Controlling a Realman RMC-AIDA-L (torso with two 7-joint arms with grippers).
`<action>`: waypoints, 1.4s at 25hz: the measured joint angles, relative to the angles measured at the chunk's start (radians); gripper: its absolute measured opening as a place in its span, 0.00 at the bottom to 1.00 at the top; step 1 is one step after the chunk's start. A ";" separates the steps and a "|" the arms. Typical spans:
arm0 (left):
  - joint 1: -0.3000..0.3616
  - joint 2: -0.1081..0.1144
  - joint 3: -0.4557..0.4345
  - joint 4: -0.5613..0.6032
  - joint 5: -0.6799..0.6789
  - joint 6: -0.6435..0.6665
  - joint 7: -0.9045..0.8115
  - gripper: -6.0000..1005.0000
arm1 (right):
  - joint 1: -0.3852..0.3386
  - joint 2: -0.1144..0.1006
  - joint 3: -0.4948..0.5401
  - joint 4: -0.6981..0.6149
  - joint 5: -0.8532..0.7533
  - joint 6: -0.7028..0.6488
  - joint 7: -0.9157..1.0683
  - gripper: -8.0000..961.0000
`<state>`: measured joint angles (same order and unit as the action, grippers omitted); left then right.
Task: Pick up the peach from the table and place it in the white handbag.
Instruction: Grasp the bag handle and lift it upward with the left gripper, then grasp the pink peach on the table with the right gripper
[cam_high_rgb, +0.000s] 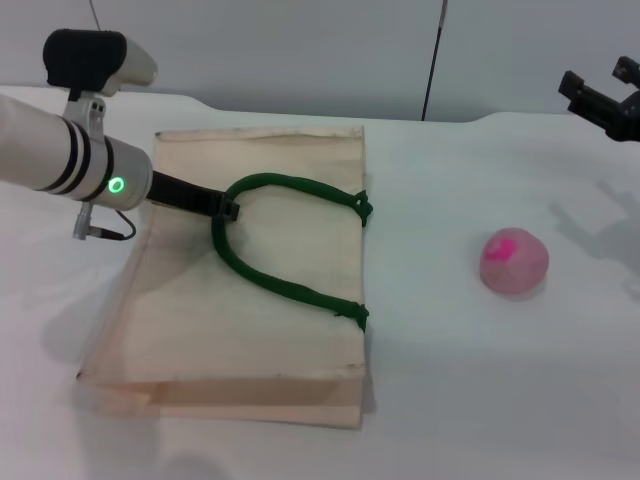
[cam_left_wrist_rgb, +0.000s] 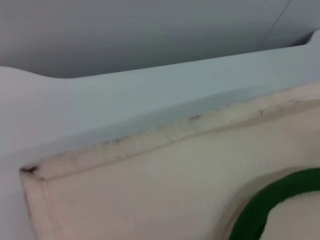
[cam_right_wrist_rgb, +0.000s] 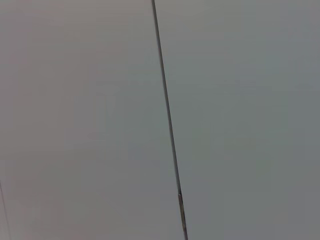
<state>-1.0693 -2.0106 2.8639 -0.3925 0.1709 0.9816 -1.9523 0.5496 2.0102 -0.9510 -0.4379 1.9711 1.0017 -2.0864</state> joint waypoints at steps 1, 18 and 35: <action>0.000 -0.001 0.000 0.000 0.000 -0.002 0.001 0.19 | 0.000 0.000 0.000 0.000 0.000 0.000 0.000 0.93; -0.013 -0.004 -0.002 -0.018 -0.189 0.146 0.131 0.12 | -0.024 -0.069 0.000 -0.007 -0.122 0.259 0.140 0.93; 0.109 0.042 0.000 -0.179 -0.621 0.719 0.300 0.12 | 0.000 0.003 -0.002 -0.284 -0.704 0.338 0.421 0.93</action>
<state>-0.9598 -1.9690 2.8640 -0.5715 -0.4502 1.7002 -1.6526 0.5492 2.0128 -0.9529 -0.7222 1.2668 1.3400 -1.6657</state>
